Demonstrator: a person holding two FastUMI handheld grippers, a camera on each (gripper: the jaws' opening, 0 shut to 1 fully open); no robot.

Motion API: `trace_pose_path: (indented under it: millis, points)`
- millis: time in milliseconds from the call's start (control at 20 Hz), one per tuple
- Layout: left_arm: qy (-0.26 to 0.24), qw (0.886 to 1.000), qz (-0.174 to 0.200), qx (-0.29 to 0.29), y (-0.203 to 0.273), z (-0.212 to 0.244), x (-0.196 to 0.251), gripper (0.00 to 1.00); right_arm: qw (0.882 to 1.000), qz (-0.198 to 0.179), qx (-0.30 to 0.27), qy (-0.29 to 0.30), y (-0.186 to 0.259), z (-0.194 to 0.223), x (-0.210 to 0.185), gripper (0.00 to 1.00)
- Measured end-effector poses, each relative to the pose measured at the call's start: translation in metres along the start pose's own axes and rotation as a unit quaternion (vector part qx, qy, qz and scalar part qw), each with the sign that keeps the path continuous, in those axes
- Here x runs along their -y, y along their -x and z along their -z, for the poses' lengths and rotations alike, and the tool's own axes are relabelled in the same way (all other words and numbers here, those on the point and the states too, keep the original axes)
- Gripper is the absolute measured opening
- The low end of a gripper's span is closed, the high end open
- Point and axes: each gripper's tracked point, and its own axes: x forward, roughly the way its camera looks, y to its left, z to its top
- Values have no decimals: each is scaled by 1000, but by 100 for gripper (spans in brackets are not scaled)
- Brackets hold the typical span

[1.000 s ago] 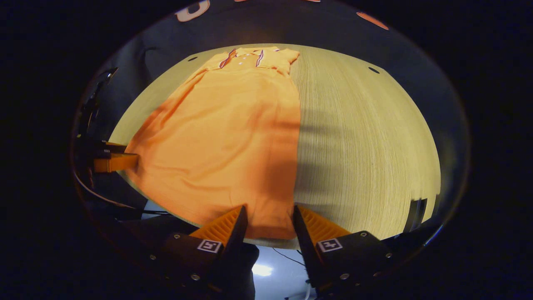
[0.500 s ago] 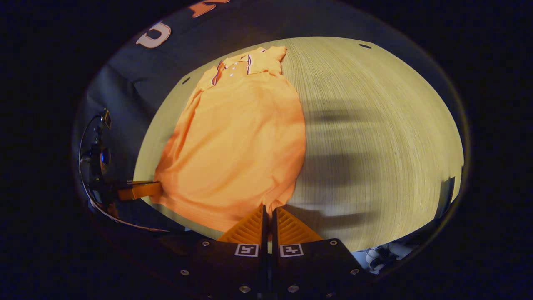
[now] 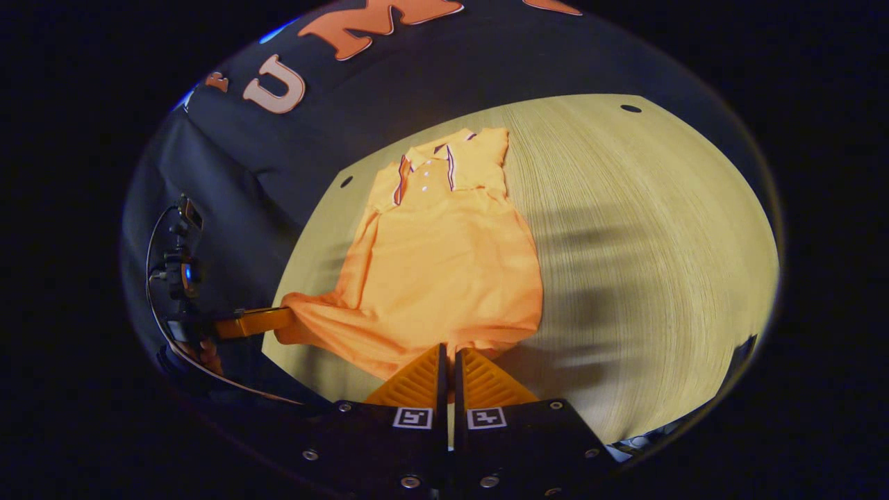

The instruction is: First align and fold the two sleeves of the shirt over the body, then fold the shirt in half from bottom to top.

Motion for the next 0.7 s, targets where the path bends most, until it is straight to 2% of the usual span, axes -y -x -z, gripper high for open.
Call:
trace_pose_path:
  millis: [100, 400, 700]
  points:
    - [-2, 1000, 9, 16, 5, -21, 6, 1, 1000, -5, 5, -2, -6, -14, -3, 4]
    - [-22, 998, 5, 62, -1, -84, 7, 1, 999, -10, 44, 8, 2, -66, -12, 4]
    - [-33, 996, 13, 83, -12, -141, 0, 1, 996, 14, 76, 36, 0, -129, -11, 4]
